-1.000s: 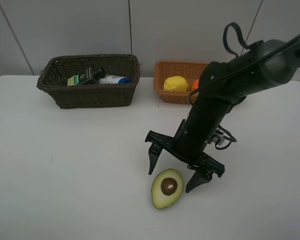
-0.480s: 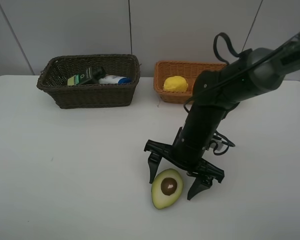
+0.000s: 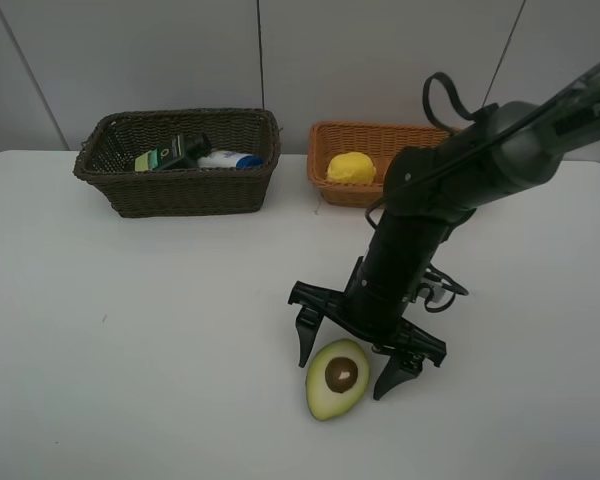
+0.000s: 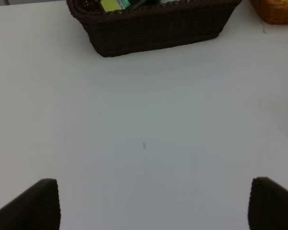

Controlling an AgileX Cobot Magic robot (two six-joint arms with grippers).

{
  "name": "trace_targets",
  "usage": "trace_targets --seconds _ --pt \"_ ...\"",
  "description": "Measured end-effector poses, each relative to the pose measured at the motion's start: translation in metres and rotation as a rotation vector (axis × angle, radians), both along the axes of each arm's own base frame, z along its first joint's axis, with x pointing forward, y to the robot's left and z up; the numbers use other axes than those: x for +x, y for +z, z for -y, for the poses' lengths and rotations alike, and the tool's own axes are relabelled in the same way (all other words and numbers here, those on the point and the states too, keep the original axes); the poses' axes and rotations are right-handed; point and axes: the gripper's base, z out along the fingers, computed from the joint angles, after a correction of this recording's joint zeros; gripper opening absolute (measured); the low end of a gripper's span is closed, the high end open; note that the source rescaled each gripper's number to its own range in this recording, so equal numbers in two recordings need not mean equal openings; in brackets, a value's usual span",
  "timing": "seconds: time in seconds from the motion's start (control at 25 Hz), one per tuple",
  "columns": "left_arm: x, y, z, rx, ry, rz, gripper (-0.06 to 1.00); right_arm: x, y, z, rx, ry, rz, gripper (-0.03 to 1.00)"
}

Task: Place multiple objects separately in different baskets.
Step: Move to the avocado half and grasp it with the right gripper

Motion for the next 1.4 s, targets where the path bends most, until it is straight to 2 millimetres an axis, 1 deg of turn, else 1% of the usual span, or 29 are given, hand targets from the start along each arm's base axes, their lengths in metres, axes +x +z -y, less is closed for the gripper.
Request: trace_targets --seconds 0.44,0.76,0.84,0.88,1.0,1.04,1.28,1.36,1.4 --pt "0.0000 0.0000 0.0000 0.000 0.000 0.000 1.00 0.0013 -0.0019 -0.0006 0.002 -0.007 0.011 0.87" --pt "0.0000 0.0000 0.0000 0.000 0.000 0.000 1.00 -0.0039 -0.0082 -0.0001 -0.012 -0.002 -0.063 0.87" --pt "0.0000 0.0000 0.0000 0.000 0.000 0.000 1.00 -0.0043 -0.0083 0.0000 -0.014 -0.001 -0.068 0.84" --pt "0.0000 0.0000 0.0000 0.000 0.000 0.000 1.00 -0.0045 -0.0083 0.0001 -0.014 0.001 -0.070 0.80" --pt "0.0000 0.0000 0.0000 0.000 0.000 0.000 1.00 -0.0047 -0.0091 0.0002 -0.015 0.003 -0.073 0.61" --pt "0.0000 0.0000 0.0000 0.000 0.000 0.000 1.00 -0.0049 -0.0093 0.0003 -0.016 0.005 -0.076 0.58" --pt "0.0000 0.0000 0.0000 0.000 0.000 0.000 1.00 -0.0057 -0.0081 0.0003 -0.015 0.043 -0.095 0.58" --pt "0.0000 0.0000 0.0000 0.000 0.000 0.000 1.00 -0.0045 -0.0049 -0.0014 -0.004 0.073 -0.103 0.58" --pt "0.0000 0.0000 0.0000 0.000 0.000 0.000 1.00 -0.0022 -0.0003 -0.0035 0.010 0.089 -0.094 0.58"
